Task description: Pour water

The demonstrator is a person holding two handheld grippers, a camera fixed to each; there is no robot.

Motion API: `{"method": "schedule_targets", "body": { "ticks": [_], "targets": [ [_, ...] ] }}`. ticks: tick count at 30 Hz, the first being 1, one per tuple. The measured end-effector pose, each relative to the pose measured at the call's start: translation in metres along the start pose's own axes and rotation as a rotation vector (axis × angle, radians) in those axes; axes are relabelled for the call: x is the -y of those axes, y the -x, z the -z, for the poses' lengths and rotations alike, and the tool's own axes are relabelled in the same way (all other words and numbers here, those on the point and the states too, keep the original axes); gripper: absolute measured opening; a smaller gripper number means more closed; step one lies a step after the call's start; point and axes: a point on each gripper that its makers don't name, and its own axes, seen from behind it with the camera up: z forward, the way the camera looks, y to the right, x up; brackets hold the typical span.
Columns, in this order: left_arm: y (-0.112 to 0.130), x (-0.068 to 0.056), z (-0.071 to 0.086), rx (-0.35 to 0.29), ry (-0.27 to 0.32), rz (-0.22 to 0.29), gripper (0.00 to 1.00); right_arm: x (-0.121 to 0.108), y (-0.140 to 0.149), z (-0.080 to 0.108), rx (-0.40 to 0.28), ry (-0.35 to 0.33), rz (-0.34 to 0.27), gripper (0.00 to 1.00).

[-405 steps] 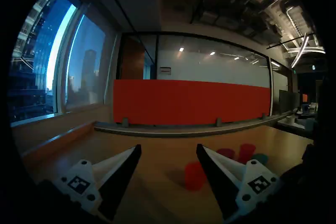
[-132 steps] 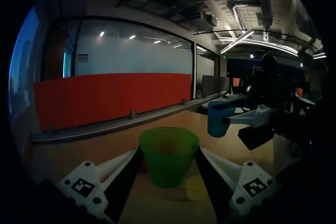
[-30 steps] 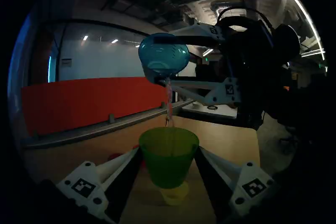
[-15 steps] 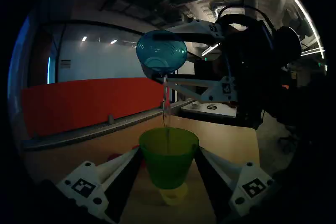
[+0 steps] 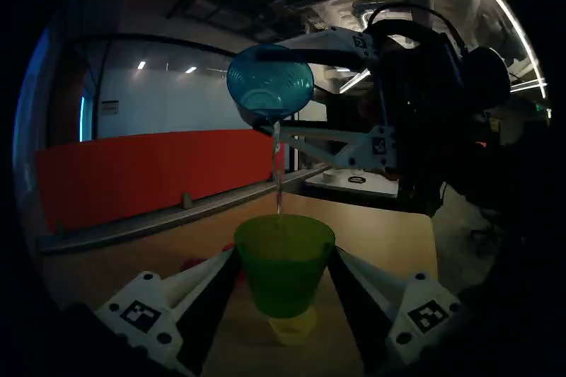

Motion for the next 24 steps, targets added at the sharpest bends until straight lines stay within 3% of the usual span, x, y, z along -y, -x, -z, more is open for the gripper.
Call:
{"method": "schedule_targets", "body": {
  "ticks": [24],
  "targets": [
    [-0.0009, 0.0022, -0.002, -0.002, -0.002, -0.001, 0.84, -0.0004, -0.0096, -0.0037, -0.007, -0.01, 0.124, 0.9]
  ]
}}
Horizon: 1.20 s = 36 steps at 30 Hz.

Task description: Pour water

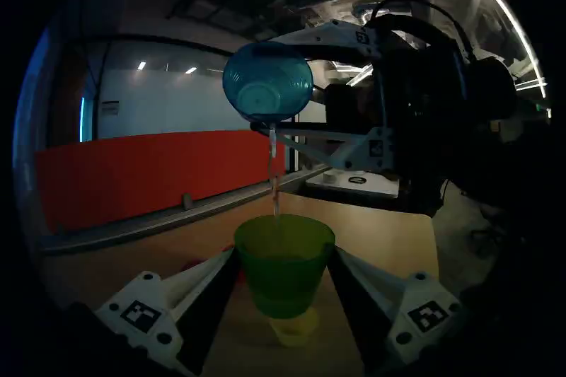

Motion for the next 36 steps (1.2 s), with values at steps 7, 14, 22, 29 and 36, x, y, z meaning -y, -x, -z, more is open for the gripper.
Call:
{"method": "schedule_targets", "body": {
  "ticks": [7, 14, 22, 29, 36],
  "targets": [
    [-0.001, 0.001, -0.001, -0.002, 0.0, 0.0, 0.84, -0.002, -0.007, -0.002, -0.006, 0.0, 0.046, 0.9],
    [-0.001, 0.002, -0.002, -0.002, 0.0, 0.0, 0.84, -0.004, -0.016, -0.004, -0.014, 0.006, 0.096, 0.9],
    [-0.002, 0.003, -0.003, -0.005, 0.001, 0.002, 0.84, -0.001, -0.026, -0.007, -0.02, 0.004, 0.163, 0.9],
    [-0.003, 0.005, -0.001, -0.008, -0.003, 0.001, 0.84, 0.003, -0.034, -0.008, -0.027, -0.001, 0.195, 0.9],
    [-0.003, 0.007, 0.0, -0.009, -0.007, 0.0, 0.84, 0.004, -0.034, -0.007, -0.029, -0.005, 0.178, 0.9]
  ]
}}
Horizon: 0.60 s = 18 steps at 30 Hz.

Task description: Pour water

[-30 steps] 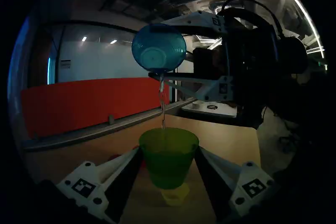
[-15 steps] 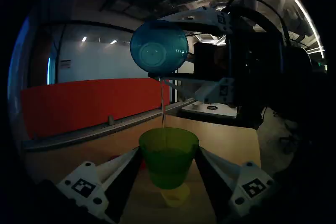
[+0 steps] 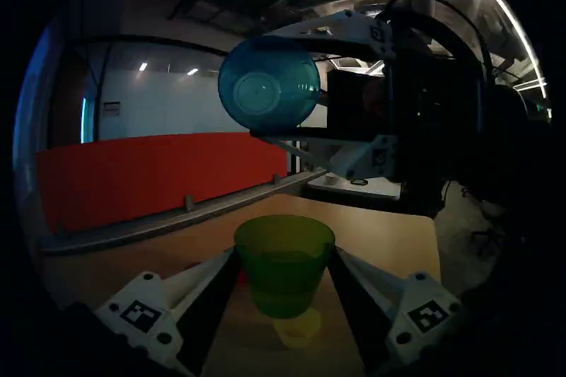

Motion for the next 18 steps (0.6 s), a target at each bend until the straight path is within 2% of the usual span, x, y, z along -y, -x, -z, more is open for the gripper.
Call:
{"method": "schedule_targets", "body": {
  "ticks": [3, 6, 12, 18],
  "targets": [
    [-0.001, 0.0, 0.0, -0.001, 0.0, -0.001, 0.84, 0.001, 0.003, 0.001, 0.001, -0.002, -0.039, 0.9],
    [-0.002, -0.001, 0.0, -0.002, 0.002, -0.001, 0.84, 0.004, 0.008, 0.004, 0.002, -0.007, -0.109, 0.9],
    [-0.004, -0.001, -0.001, -0.004, 0.003, -0.005, 0.84, 0.012, 0.022, 0.008, 0.013, -0.018, -0.302, 0.9],
    [-0.006, -0.001, -0.001, -0.002, 0.001, -0.009, 0.85, 0.019, 0.026, 0.015, 0.009, -0.032, -0.54, 0.9]
  ]
}}
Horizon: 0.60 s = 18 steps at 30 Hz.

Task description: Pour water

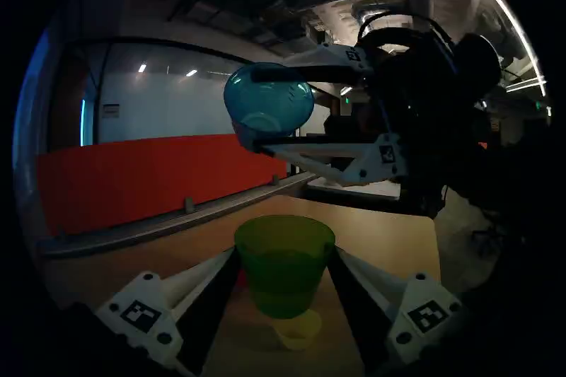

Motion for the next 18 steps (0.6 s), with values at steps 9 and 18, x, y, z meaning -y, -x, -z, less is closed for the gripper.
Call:
{"method": "schedule_targets", "body": {
  "ticks": [9, 18],
  "targets": [
    [-0.006, 0.001, 0.002, -0.002, -0.004, -0.006, 0.85, 0.011, -0.004, 0.01, -0.024, -0.034, -0.349, 0.9],
    [-0.007, 0.004, 0.004, -0.002, -0.01, -0.013, 0.84, 0.022, -0.013, 0.015, -0.034, -0.092, -0.693, 0.89]
  ]
}}
